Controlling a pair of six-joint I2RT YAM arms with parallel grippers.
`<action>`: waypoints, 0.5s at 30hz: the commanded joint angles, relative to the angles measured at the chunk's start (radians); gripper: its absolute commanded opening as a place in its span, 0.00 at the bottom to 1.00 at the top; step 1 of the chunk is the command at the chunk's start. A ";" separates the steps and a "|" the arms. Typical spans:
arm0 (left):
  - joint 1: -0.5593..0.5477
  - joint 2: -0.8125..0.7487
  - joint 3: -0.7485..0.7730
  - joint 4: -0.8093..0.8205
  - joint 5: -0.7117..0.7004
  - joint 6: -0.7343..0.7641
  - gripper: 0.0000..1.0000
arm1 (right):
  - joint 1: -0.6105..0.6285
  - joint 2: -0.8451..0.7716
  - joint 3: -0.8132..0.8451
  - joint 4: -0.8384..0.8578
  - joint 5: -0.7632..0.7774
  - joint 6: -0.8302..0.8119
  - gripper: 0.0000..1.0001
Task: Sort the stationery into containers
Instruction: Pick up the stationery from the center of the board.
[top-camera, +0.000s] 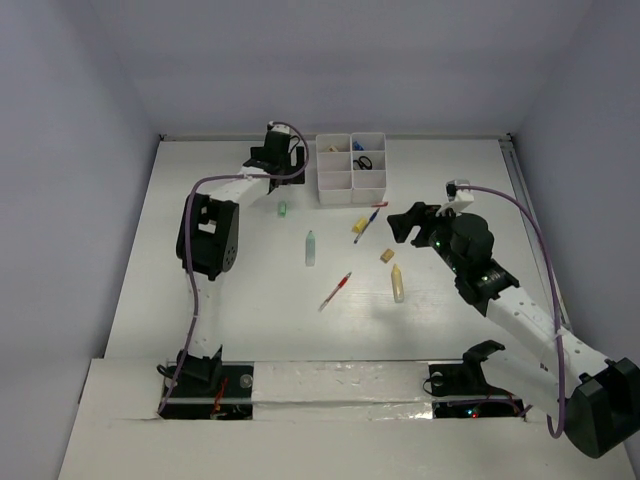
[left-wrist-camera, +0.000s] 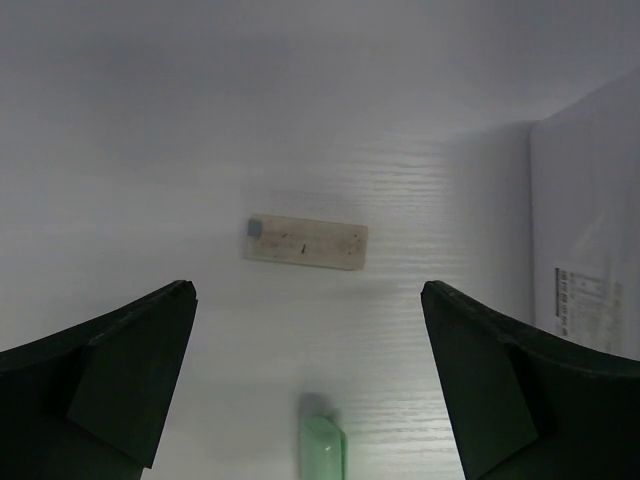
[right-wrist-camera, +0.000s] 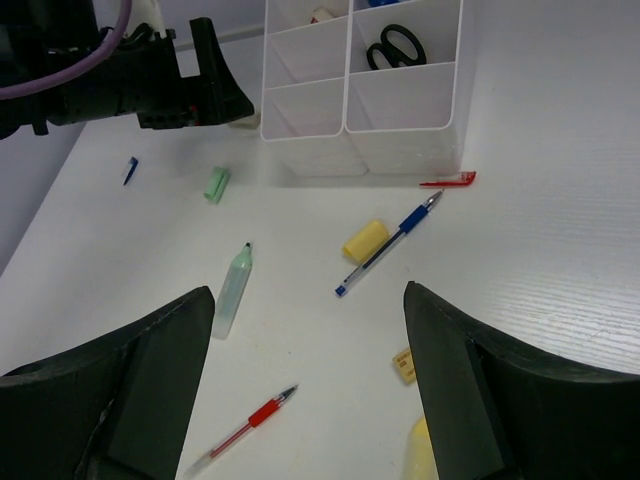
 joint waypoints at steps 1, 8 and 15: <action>0.013 0.015 0.101 -0.053 -0.021 0.063 0.95 | 0.001 -0.016 0.000 0.056 -0.004 0.002 0.82; 0.013 0.091 0.149 -0.073 -0.033 0.071 0.94 | 0.001 -0.013 0.005 0.053 -0.015 0.003 0.82; 0.013 0.142 0.166 -0.073 -0.004 0.063 0.87 | 0.001 -0.013 0.006 0.048 -0.010 0.005 0.81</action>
